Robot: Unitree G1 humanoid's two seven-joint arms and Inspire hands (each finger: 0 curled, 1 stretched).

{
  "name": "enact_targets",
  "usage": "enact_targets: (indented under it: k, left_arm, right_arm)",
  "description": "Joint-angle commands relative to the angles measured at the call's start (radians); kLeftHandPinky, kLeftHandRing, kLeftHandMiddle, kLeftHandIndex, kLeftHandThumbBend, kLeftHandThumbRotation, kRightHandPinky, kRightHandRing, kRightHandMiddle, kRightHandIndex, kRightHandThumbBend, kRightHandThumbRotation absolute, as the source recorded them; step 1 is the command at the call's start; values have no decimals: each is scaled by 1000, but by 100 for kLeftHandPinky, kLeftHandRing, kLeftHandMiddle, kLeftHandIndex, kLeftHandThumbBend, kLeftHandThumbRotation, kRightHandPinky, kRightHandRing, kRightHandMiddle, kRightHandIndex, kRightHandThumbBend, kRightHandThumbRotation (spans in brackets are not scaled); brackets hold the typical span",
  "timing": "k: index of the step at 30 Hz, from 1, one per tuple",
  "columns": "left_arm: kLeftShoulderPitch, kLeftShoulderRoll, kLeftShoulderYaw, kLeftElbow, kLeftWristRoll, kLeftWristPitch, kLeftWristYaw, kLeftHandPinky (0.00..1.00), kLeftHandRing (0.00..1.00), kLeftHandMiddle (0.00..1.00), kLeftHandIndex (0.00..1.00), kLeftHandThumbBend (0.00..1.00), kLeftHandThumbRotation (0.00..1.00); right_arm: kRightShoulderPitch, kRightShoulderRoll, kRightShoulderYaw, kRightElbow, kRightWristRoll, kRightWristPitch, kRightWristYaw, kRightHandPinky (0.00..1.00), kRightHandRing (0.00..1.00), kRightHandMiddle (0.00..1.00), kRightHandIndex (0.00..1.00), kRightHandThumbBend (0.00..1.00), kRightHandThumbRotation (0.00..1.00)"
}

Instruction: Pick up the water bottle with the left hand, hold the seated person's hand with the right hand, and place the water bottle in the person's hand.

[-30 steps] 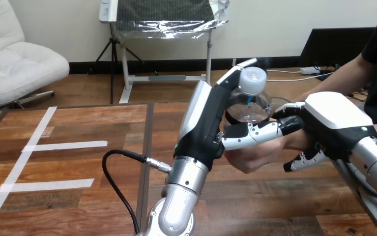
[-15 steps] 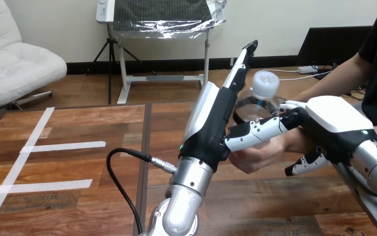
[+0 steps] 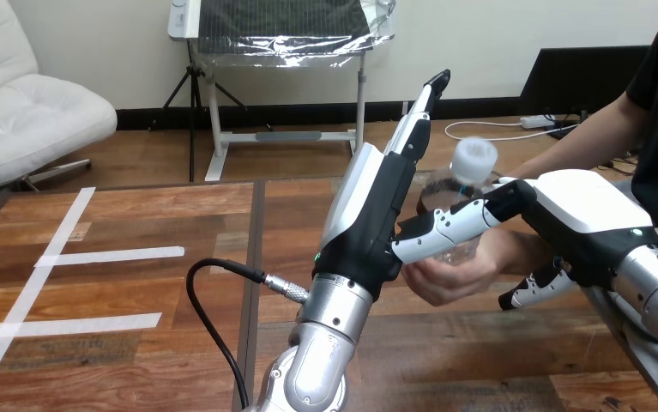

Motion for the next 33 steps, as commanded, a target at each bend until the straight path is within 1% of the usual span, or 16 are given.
enact_targets:
  k: [1, 18, 21, 27, 33]
  left_arm:
    - [-24, -78, -6, -25, 19, -1, 19, 100, 100, 100, 100, 100, 77]
    - [-23, -78, -4, -24, 28, 1, 22, 100, 100, 100, 100, 100, 78]
    - [-22, -78, -3, -27, 28, 4, 21, 100, 100, 100, 100, 100, 78]
    - [-20, -77, -3, -30, 27, 3, 22, 100, 100, 100, 100, 100, 78]
    - [-12, -78, 2, -31, 2, -23, 18, 100, 100, 100, 100, 100, 77]
  right_arm:
    - [-36, -23, -39, -29, -1, -10, -12, 80, 91, 93, 88, 90, 0]
    - [-32, -25, -46, -32, 8, -22, -13, 79, 90, 92, 87, 91, 0]
    - [-29, -24, -50, -42, 14, -9, 0, 79, 90, 92, 87, 90, 0]
    - [-20, -18, -63, -55, 39, 0, 7, 79, 91, 93, 88, 89, 0]
    - [-2, -9, -84, -93, 64, 26, 20, 81, 94, 95, 89, 87, 0]
